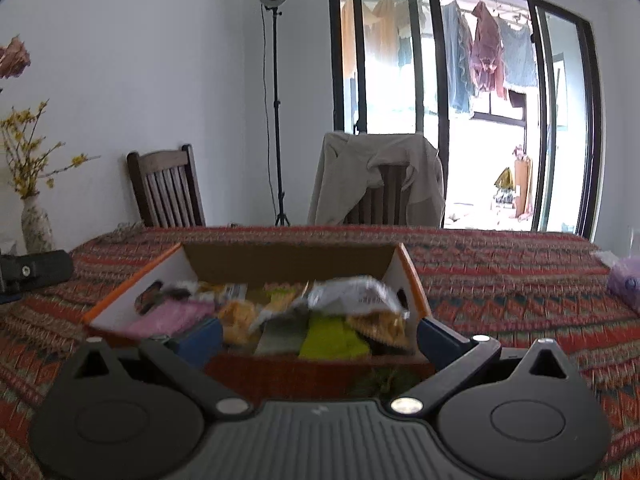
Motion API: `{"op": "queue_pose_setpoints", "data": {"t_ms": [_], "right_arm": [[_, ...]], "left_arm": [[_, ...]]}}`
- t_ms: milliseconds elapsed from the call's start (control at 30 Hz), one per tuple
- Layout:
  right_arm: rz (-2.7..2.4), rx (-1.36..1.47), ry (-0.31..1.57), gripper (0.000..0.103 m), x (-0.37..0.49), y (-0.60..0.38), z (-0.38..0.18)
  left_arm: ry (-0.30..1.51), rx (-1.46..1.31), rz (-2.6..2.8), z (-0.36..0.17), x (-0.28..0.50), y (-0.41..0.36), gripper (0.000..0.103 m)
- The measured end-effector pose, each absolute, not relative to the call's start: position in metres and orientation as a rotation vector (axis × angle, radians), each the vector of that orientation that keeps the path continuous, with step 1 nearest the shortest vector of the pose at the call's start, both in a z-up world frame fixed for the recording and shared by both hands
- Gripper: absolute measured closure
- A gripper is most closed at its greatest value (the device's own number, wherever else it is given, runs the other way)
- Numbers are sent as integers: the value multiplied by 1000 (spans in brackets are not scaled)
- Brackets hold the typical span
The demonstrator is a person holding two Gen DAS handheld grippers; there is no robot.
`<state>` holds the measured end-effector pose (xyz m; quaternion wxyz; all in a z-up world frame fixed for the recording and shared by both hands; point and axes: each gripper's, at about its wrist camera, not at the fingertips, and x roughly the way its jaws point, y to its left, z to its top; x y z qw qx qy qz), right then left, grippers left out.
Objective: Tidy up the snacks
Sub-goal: 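Move both grippers back to the snacks beside the box, then grasp a cracker bag with a white label with the right gripper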
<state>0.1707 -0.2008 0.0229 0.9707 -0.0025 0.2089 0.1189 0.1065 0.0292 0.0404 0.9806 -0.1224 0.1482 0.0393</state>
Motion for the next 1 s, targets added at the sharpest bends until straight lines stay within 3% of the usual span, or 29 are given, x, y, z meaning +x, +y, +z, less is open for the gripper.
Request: {"op": "queue_pose_setpoints", "data": {"t_ms": [1000], "right_arm": [[336,-44,658,0,117,-180,-32]], "left_arm": [[463,-273,100,-17,40,70,0]]}}
